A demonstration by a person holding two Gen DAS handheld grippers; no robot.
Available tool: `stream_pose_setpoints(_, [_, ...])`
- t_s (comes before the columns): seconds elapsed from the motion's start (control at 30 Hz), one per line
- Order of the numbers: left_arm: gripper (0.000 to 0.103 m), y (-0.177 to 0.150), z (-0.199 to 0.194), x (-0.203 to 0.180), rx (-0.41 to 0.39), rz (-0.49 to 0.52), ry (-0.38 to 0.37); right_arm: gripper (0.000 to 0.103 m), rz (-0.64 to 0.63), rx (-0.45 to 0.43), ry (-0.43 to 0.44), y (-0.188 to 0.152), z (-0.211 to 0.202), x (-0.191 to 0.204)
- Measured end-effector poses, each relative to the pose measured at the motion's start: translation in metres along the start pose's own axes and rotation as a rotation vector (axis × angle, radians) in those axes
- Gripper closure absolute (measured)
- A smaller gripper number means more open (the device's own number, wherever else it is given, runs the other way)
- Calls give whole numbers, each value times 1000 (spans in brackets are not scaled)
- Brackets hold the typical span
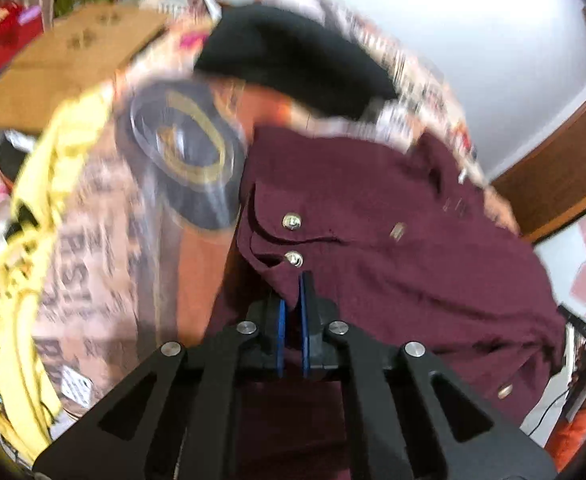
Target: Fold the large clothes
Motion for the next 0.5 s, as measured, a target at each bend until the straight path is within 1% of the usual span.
stream_pose_setpoints(0.03, [93, -10, 11, 4, 49, 7, 13, 55, 0, 5, 1, -1, 1, -1])
stream_pose_setpoints(0.1, [81, -21, 21, 10, 96, 5, 25, 55, 8, 13, 8, -4, 4, -2])
stream_pose_setpoints(0.13, [78, -21, 22, 13, 98, -4, 25, 55, 15, 16, 12, -4, 6, -3])
stream_pose_setpoints(0.2, [69, -16, 17, 18, 89, -23, 36, 55, 29, 22, 22, -4, 7, -5])
stream_pose_setpoints(0.23, [66, -12, 14, 21, 79, -24, 59, 55, 33, 24, 26, -4, 7, -5])
stream_pose_setpoints(0.3, [54, -3, 5, 32, 48, -4, 139, 55, 27, 28, 30, -2, 7, -7])
stream_pose_setpoints(0.33, [53, 4, 1, 37, 33, 6, 165, 55, 17, 27, 30, -1, 6, -7])
stream_pose_setpoints(0.4, [52, 13, -3, 42, 23, 6, 180, 55, -18, 29, 22, 3, 6, -8])
stream_pose_setpoints(0.47, [52, 26, -4, 47, 18, -13, 166, 55, -42, 27, 14, 9, 6, -9])
stream_pose_setpoints(0.5, [50, 32, -2, 47, 18, -17, 146, 55, -45, 25, 19, 13, 7, -10])
Point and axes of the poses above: each gripper's, at about its wrist camera, not at the fingertips, and z roughly the way its jaws point, x to its left, y to its top, the point moved 8 cm from there along z, roughly the way its jaws point, and after that the axes turned 9 degrees about -x, right-handed, at the moved point
